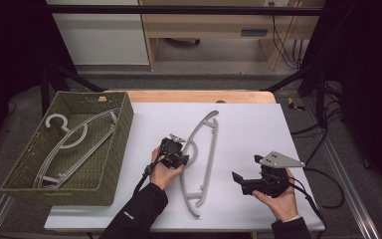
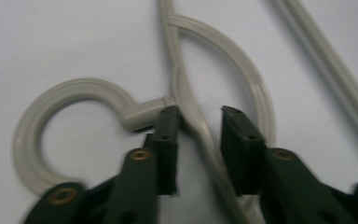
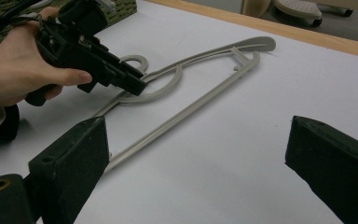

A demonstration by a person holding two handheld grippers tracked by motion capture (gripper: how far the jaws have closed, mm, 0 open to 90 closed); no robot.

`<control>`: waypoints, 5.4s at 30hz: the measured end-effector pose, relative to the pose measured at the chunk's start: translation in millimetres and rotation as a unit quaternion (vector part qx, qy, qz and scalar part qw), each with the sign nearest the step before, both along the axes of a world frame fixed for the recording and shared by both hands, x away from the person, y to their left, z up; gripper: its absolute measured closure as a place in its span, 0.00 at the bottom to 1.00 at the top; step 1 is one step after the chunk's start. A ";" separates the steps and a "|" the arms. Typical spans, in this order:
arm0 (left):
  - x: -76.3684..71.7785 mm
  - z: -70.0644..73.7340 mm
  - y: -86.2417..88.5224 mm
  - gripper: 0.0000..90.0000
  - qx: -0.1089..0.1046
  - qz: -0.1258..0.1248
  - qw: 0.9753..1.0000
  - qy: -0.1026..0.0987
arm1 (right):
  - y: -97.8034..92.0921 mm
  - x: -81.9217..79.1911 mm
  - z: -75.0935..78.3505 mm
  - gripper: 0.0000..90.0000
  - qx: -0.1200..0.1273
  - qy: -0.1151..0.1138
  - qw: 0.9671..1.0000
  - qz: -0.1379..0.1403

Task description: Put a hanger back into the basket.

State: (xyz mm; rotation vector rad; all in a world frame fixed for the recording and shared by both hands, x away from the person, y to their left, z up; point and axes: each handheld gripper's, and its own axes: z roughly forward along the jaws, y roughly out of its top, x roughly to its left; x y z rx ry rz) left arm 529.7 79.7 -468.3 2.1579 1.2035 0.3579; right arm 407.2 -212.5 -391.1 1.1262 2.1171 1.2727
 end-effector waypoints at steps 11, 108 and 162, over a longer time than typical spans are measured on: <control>2.6 7.2 16.0 0.87 -0.013 -0.051 0.998 0.025 | 0.0 0.1 -0.6 0.07 -0.004 0.001 1.000 0.002; -57.5 159.1 80.9 0.92 0.017 -0.088 0.993 -0.075 | -12.4 -4.9 9.3 0.08 0.009 -0.013 1.000 -0.009; -28.0 217.1 284.9 0.92 0.042 0.055 0.990 -0.126 | -16.7 -1.4 5.9 0.06 0.005 -0.008 1.000 -0.018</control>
